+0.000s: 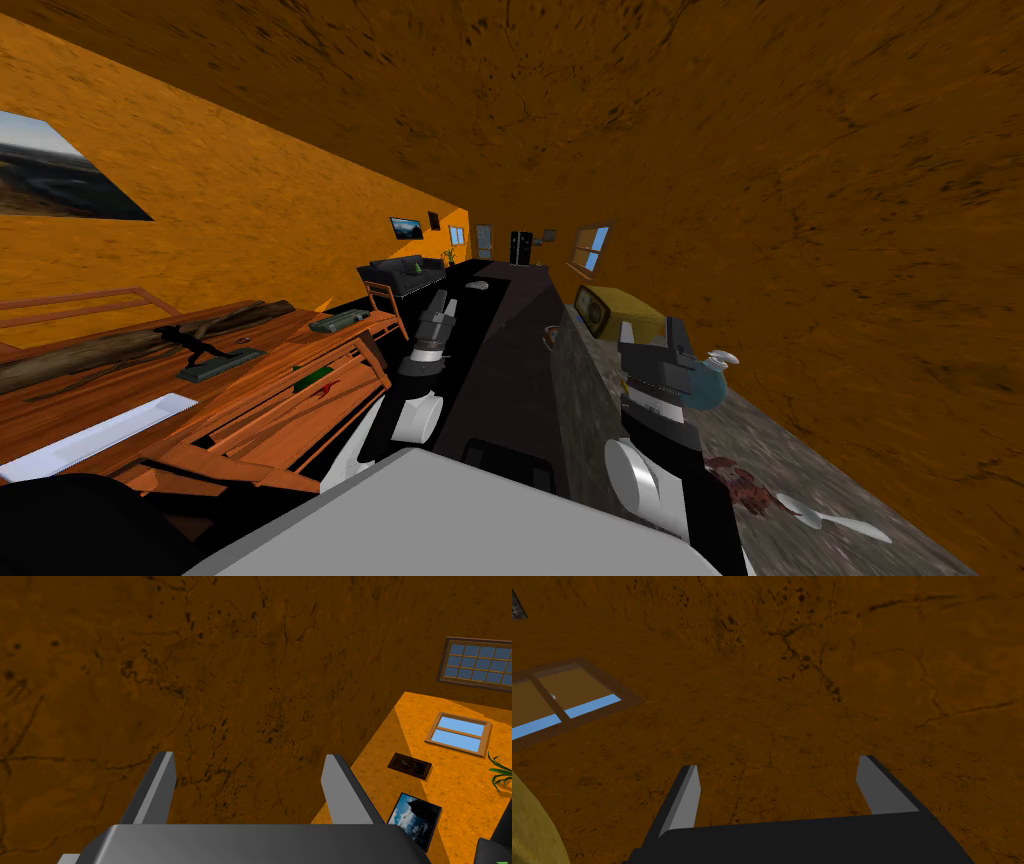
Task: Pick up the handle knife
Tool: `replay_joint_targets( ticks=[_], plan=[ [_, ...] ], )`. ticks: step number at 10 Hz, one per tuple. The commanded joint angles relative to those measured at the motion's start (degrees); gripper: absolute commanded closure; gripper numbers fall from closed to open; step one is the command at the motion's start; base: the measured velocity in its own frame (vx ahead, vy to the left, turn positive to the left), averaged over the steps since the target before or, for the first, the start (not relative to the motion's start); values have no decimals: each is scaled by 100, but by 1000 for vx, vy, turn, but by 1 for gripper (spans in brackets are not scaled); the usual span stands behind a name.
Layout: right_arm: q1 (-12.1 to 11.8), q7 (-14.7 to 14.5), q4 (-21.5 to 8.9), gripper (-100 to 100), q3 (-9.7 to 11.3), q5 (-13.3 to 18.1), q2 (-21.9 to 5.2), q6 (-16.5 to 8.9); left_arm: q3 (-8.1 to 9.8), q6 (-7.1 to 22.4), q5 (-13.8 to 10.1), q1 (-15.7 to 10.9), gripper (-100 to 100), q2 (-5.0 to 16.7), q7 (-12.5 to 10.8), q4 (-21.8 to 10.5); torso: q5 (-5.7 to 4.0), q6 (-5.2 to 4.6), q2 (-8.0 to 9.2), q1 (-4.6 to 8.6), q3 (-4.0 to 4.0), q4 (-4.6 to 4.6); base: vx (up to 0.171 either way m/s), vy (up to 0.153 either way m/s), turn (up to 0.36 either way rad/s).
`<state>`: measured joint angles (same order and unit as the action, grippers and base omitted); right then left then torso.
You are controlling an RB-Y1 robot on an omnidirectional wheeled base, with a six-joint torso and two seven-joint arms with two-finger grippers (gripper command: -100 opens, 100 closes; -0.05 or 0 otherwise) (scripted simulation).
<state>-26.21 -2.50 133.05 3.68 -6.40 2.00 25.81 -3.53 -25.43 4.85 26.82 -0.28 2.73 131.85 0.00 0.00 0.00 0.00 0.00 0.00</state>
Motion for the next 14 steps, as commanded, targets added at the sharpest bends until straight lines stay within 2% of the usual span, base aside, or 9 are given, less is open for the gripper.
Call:
replay_joint_targets(
  ticks=[1,3,6,8,9,11,12,14],
  plan=[
    [-70,-27,25,-100,-24,36,-268,-68,0,0,0,0,0,0,0,0,0,0,0,0,0,0,12,-5,-25],
    [-240,-87,78,-100,-74,121,-609,-228,0,0,0,0,0,0,0,0,-2,-1,-7,8,4,1,33,-15,-42],
    [-676,-228,187,-100,-179,324,-954,-619,0,0,0,1,0,0,0,0,-2,-1,-19,9,11,4,62,-15,-49],
    [-1030,-344,269,-100,-259,502,-1080,-950,0,0,0,1,0,0,0,0,-2,-1,-31,10,18,7,91,-19,-41],
    [-1080,-344,269,-100,-259,502,-1080,-961,0,0,0,1,0,0,0,0,-2,0,-32,9,19,7,61,-9,-14],
    [-1469,-472,352,-100,-343,704,-1163,-1295,0,0,0,1,0,0,0,0,-2,0,-22,6,13,5,82,-17,-25],
    [-1562,-472,352,-100,-343,704,-1163,-1352,0,0,0,1,0,0,0,0,-2,0,-33,8,19,7,85,-15,-7],
    [-1989,-605,429,-100,-430,925,-1234,-1717,0,0,0,1,0,0,0,0,-2,0,-30,6,17,7,93,-15,-12]
  ],
)
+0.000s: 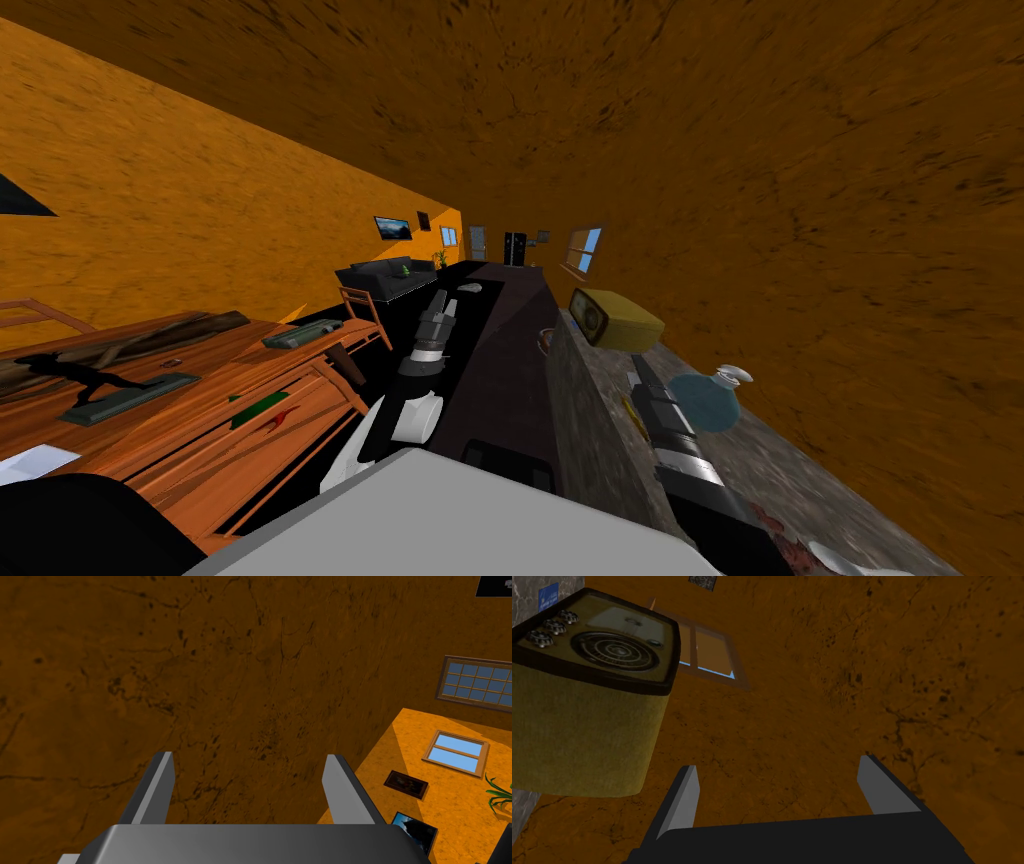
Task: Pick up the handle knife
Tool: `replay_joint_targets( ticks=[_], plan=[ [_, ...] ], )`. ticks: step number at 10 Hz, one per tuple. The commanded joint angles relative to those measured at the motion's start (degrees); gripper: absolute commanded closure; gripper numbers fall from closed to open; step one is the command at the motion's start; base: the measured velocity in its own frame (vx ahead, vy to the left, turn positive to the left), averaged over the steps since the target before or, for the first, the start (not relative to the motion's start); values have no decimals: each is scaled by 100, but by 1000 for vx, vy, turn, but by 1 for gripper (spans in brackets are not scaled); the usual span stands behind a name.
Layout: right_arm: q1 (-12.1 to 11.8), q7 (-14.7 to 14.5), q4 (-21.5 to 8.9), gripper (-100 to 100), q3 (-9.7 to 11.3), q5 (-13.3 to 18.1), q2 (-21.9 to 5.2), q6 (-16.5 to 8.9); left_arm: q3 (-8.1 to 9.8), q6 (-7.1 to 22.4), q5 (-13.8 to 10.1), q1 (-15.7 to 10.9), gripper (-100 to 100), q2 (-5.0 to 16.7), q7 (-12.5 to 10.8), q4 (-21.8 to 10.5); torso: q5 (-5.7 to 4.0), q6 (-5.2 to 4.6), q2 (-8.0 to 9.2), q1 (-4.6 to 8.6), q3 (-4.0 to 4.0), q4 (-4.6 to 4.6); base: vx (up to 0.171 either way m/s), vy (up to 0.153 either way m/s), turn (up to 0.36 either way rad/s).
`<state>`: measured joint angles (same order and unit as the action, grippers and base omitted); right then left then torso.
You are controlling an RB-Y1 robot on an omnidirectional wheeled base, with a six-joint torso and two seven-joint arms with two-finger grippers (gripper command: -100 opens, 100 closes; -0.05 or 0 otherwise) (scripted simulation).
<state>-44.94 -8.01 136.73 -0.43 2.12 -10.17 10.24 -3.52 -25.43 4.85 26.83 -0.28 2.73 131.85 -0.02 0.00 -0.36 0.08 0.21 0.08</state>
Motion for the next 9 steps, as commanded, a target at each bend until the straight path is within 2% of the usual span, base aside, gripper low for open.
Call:
replay_joint_targets(
  ticks=[1,2,3,5,6,7,8,9],
  plan=[
    [-232,-54,61,-100,-20,72,-17,-218,0,0,0,0,0,0,0,0,0,0,0,0,0,0,88,-28,-1],
    [-448,-120,97,-100,-63,186,-58,-409,0,0,0,0,0,0,0,0,0,0,3,3,-1,0,95,-28,6],
    [-523,-120,97,-100,-63,186,-58,-437,0,0,0,0,0,0,0,0,-1,0,2,2,-1,0,71,-17,1],
    [-997,-248,158,-100,-145,418,-166,-818,0,0,0,0,0,0,0,0,0,0,4,1,-3,-1,116,-29,20],
    [-1133,-248,158,-100,-145,418,-166,-879,0,0,0,0,0,0,0,0,-1,1,-9,6,5,2,107,-27,14],
    [-1417,-308,183,-100,-183,533,-238,-1075,0,0,0,0,0,0,0,0,-1,1,-4,4,3,2,101,-18,28],
    [-1449,-308,183,-100,-183,533,-238,-1099,0,0,0,0,0,0,0,0,0,1,-2,-2,1,1,80,-16,15],
    [-1680,-365,203,-100,-216,647,-325,-1316,0,0,0,0,0,0,0,0,0,2,3,-1,-1,0,109,-20,41]
  ],
)
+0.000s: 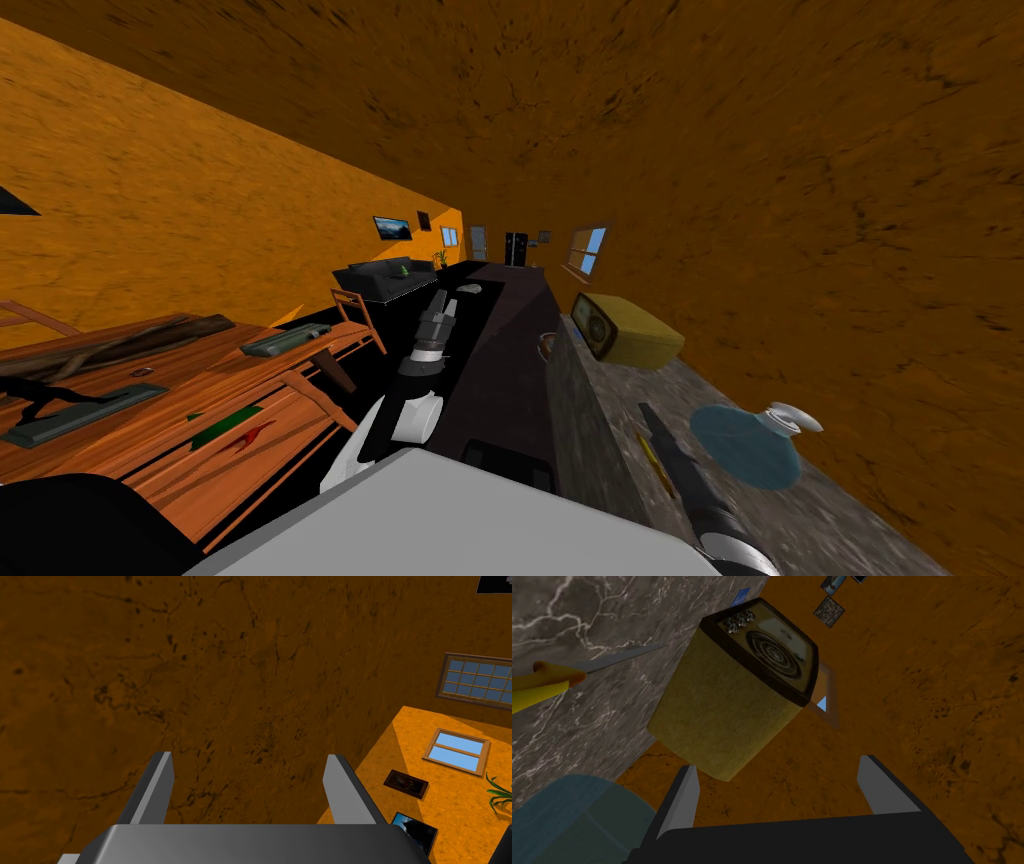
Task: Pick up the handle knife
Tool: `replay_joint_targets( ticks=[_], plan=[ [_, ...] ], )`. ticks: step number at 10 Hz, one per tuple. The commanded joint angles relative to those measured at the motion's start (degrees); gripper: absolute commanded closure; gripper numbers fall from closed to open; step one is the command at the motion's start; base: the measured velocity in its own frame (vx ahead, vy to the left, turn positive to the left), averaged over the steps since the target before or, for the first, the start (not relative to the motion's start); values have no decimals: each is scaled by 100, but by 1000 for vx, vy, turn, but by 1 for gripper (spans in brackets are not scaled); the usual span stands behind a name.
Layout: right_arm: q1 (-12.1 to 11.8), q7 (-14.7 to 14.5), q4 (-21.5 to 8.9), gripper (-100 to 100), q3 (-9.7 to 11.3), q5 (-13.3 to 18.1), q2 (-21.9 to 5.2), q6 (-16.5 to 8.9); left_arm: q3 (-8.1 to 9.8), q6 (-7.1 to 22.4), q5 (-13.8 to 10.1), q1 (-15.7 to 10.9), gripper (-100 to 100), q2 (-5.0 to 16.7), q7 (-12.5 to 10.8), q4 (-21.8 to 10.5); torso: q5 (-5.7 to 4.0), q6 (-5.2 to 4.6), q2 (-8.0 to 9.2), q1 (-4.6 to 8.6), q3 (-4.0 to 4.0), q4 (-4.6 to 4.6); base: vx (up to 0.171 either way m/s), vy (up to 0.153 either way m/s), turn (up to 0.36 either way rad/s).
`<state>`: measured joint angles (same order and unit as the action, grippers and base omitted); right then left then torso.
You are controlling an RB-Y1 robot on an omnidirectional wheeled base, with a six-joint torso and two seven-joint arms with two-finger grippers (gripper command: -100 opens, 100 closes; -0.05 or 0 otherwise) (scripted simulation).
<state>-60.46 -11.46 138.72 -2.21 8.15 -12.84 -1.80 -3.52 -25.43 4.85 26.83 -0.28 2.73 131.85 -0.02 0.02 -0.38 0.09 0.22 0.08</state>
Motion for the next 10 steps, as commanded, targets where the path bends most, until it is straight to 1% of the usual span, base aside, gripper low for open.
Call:
replay_joint_targets(
  ticks=[1,2,3,4,5,6,7,8,9,10],
  plan=[
    [-218,-20,3,-100,-38,44,-58,-112,0,0,0,0,0,0,0,0,0,0,0,0,0,0,82,-22,25],
    [-457,-73,18,-100,-68,155,-161,-324,0,0,0,0,0,0,0,0,0,0,8,0,-3,-1,98,-36,60],
    [-540,-73,18,-100,-68,155,-161,-324,0,0,0,0,0,0,0,0,-1,1,4,4,-2,-1,89,-32,24],
    [-752,-121,28,-100,-93,262,-281,-529,0,0,0,0,0,0,0,0,-1,0,6,4,-2,-1,95,-12,71],
    [-862,-121,28,-100,-93,262,-281,-529,0,0,0,0,0,0,0,0,0,1,4,-2,-2,-1,79,-11,28],
    [-1058,-165,33,-100,-114,365,-417,-725,0,0,0,0,0,0,0,0,0,0,9,-4,-4,-1,108,-17,74],
    [-1154,-165,33,-100,-114,365,-417,-725,0,0,0,0,0,0,0,0,0,2,0,-1,0,0,89,-20,36],
    [-1182,-165,33,-100,-114,365,-417,-725,0,0,0,0,0,0,0,0,0,0,5,-3,-2,0,28,-11,-11],
    [-1403,-203,32,-100,-129,462,-569,-912,0,0,0,-1,0,0,0,0,1,0,22,-6,-12,-4,74,-8,71],
    [-1498,-203,32,-100,-129,462,-569,-912,0,0,0,-1,0,0,0,0,1,1,14,-7,-8,-3,74,-10,48]
  ],
)
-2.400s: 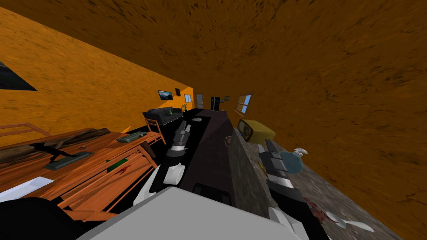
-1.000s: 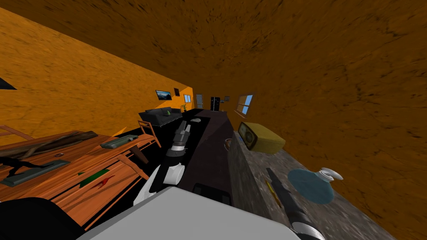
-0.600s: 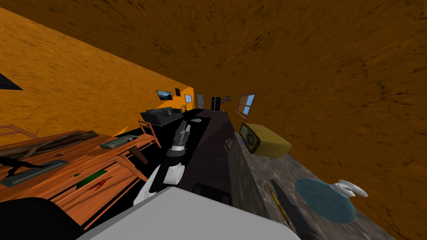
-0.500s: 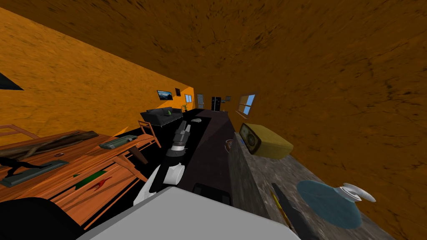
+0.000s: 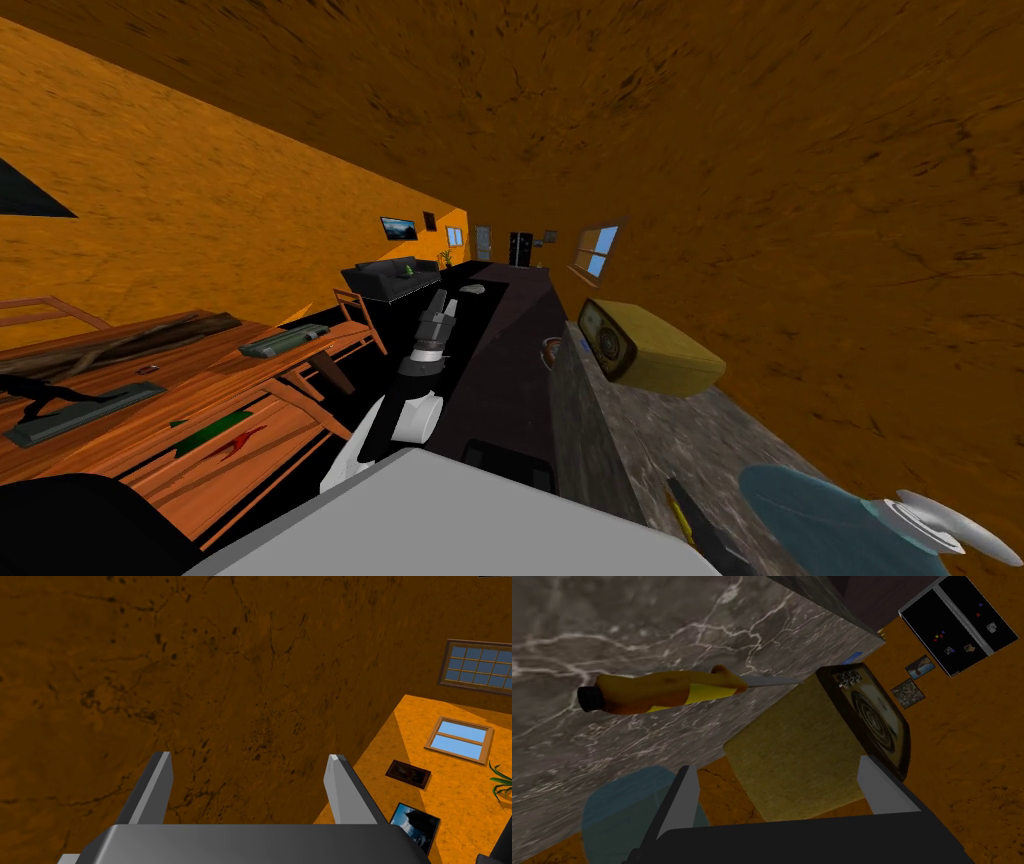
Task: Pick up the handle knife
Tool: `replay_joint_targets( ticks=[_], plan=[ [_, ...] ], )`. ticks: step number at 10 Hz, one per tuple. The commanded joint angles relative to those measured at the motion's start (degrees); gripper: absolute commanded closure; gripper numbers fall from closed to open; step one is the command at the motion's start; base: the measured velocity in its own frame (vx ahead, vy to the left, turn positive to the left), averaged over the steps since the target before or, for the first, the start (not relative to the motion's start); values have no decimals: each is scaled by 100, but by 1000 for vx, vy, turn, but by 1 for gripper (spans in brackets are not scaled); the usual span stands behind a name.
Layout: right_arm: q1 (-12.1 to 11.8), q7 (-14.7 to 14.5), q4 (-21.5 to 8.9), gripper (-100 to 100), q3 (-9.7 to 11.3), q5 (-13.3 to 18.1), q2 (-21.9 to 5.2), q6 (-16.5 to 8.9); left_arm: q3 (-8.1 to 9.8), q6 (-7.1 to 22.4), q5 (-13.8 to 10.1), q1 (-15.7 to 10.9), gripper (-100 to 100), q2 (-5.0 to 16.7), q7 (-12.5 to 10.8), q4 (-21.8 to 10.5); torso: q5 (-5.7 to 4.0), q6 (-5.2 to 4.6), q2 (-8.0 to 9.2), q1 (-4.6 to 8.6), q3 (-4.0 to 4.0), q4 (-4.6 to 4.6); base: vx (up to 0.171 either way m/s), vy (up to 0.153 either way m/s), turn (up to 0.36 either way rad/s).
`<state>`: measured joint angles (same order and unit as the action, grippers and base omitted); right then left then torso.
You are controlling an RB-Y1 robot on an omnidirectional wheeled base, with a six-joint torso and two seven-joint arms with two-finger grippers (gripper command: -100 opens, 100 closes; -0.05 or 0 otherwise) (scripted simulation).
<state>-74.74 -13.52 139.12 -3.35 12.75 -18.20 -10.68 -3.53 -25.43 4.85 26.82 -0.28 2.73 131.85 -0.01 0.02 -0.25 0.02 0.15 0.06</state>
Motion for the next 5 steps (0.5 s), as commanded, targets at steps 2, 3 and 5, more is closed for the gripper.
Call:
replay_joint_targets(
  ticks=[2,3,5],
  plan=[
    [-379,-30,-14,-100,-24,95,-201,-199,0,0,0,0,0,0,0,0,-1,2,-4,5,2,1,78,-19,75],
    [-567,-57,-25,-100,-24,179,-385,-363,0,0,0,0,0,0,0,0,-1,0,-2,3,1,0,101,-2,89],
    [-858,-78,-43,-100,-17,256,-582,-513,0,0,0,0,0,0,0,0,2,0,-8,-7,5,2,90,12,81]
  ],
)
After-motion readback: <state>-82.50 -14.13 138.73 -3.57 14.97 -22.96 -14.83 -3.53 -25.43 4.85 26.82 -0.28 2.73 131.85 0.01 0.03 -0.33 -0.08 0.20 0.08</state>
